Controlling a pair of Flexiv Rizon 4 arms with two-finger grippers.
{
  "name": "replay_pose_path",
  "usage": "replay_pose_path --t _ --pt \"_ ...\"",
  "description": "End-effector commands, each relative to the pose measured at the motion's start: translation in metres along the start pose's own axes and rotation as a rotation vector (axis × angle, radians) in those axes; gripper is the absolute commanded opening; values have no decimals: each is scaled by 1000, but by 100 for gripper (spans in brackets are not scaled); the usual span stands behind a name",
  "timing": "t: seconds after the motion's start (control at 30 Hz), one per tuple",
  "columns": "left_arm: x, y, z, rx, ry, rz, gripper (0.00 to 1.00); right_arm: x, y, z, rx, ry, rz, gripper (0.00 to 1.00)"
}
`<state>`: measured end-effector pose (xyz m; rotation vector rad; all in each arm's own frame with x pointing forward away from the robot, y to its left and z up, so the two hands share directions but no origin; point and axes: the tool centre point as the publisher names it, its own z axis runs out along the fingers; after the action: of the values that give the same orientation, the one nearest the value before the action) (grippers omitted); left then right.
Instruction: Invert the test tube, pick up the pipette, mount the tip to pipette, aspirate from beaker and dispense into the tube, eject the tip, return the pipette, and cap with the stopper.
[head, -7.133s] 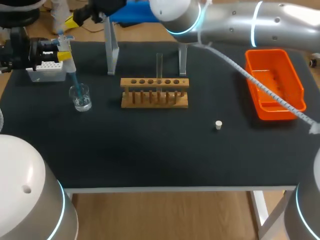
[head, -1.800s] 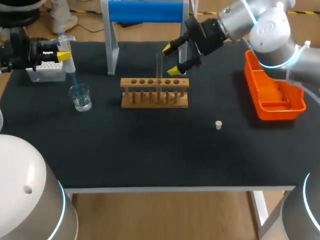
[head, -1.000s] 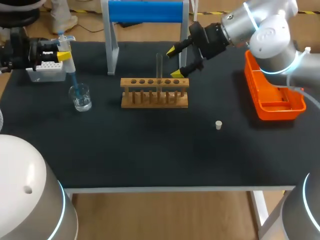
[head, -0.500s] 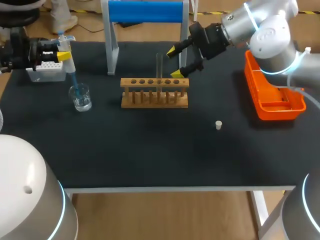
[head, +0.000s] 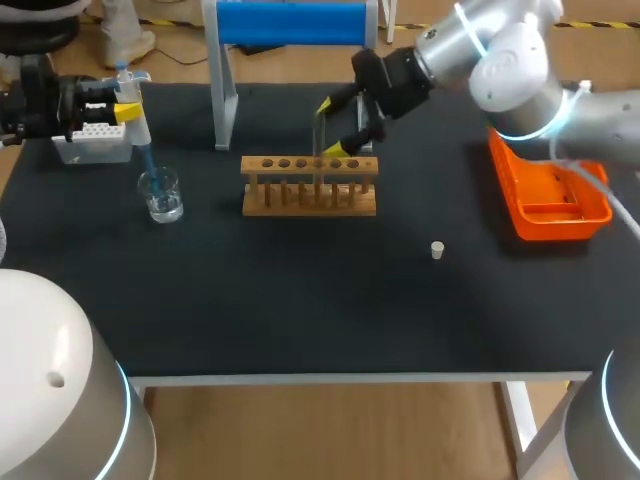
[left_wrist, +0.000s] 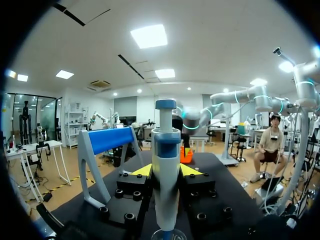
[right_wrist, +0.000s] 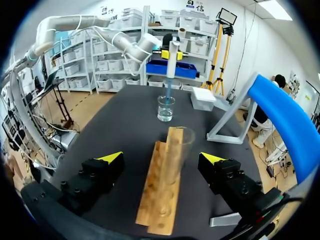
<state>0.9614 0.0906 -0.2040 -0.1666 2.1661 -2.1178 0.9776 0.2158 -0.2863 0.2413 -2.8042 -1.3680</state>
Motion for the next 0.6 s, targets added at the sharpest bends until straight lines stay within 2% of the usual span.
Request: replay_pose_path --t 0.03,0.6 --pt "-1 1 -1 3 5 1 0 -23 -2 11 9 39 -5 100" --pt "-1 1 -1 3 5 1 0 -32 -9 23 60 70 -10 100"
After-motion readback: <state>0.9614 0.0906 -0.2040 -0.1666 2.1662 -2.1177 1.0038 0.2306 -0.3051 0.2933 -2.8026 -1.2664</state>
